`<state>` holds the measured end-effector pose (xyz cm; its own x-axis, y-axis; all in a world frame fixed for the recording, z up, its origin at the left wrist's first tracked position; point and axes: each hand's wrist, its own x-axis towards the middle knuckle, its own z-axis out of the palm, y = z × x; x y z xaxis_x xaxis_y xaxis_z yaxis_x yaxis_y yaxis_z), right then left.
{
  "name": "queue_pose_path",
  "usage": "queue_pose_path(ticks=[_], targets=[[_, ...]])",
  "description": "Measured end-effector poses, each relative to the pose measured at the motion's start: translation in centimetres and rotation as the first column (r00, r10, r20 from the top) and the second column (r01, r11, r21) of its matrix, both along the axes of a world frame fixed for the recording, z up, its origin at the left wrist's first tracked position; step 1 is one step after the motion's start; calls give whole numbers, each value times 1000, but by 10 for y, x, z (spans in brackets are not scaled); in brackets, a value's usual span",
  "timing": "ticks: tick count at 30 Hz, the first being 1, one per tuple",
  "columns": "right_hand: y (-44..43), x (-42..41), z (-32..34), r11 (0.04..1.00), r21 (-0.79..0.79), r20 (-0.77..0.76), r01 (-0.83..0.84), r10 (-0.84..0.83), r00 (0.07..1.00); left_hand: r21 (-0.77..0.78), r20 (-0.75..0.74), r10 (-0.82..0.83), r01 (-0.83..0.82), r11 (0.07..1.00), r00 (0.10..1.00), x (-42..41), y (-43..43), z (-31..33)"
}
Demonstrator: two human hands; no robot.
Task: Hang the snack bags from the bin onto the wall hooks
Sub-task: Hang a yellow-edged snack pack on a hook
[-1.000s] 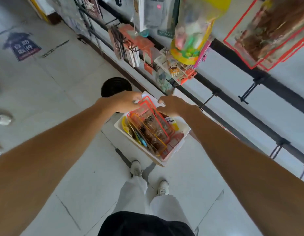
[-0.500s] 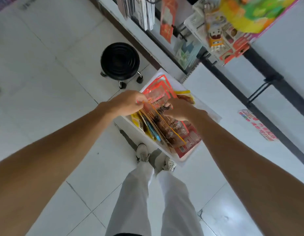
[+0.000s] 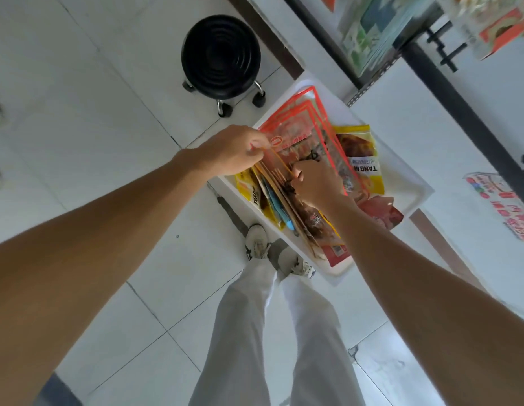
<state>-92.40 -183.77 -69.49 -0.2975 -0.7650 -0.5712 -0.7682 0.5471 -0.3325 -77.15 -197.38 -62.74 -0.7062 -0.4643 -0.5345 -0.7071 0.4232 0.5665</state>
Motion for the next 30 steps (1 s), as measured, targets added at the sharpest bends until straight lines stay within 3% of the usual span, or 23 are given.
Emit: queue_pose_path(ticks=[6,14,18,25,28,30], targets=[[8,-25,44,999,-38,104,-7,11,995,-4,-16,58,-58,998,998,-7,-4,34],[3,-66,137,966,-181,260,186,-136,956,-46,-77,-3,-1,999,997,-30,7,98],[1,-85,183,895,-304,359,327,-210,909,-86,-116,8,-18,996,993,-46,6,135],[1,-114,270,777,-528,391,342,-135,910,-166,-52,-47,38,985,998,-51,7,198],[3,-121,314,751,-570,400,334,-102,911,-217,-137,19,-49,975,990,-55,4,232],[4,-126,341,710,-607,431,357,-83,898,-201,-278,98,-157,967,956,-62,4,258]])
